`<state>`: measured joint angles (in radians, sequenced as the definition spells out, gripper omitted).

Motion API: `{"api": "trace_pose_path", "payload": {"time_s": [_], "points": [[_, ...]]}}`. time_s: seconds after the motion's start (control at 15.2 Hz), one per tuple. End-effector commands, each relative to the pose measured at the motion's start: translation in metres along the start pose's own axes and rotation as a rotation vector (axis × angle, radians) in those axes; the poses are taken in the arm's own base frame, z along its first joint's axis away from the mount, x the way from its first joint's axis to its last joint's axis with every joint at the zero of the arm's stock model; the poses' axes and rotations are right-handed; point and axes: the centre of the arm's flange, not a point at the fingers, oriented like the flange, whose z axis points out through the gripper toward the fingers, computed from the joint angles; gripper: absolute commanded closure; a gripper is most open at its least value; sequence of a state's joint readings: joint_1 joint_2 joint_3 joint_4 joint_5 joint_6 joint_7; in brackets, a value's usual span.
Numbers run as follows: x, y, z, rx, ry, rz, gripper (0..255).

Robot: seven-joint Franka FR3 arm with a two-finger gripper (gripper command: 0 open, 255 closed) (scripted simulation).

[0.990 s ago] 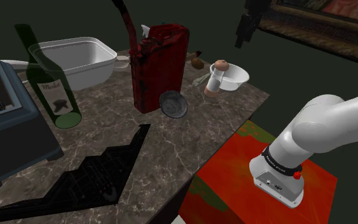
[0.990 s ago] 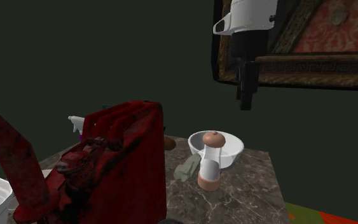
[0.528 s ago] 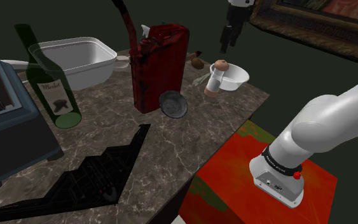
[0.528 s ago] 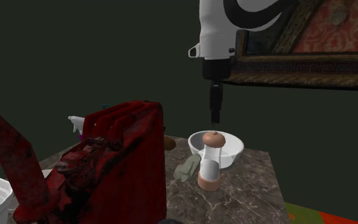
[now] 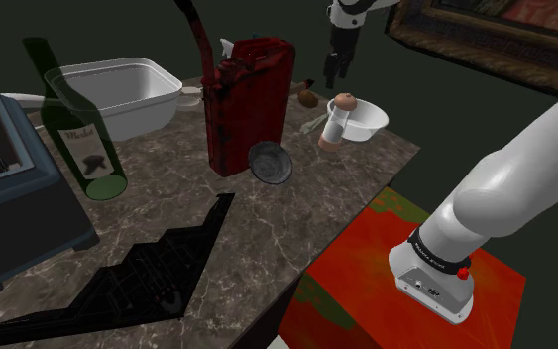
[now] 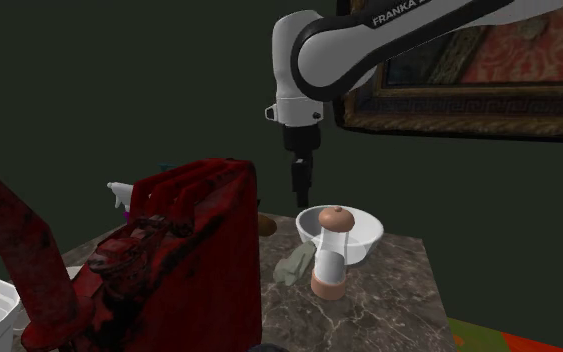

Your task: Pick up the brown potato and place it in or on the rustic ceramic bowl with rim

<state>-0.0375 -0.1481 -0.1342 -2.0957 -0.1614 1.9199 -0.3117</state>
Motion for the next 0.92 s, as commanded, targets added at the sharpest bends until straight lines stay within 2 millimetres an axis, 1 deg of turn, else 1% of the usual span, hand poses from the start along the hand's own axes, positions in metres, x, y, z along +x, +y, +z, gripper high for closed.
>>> {"api": "trace_pose_path", "payload": {"time_s": [0.0, 0.86], "points": [[0.02, 0.011, 0.013, -0.012, -0.006, -0.008, 0], [0.144, 0.083, 0.107, -0.082, -0.046, -0.054, 0]]}}
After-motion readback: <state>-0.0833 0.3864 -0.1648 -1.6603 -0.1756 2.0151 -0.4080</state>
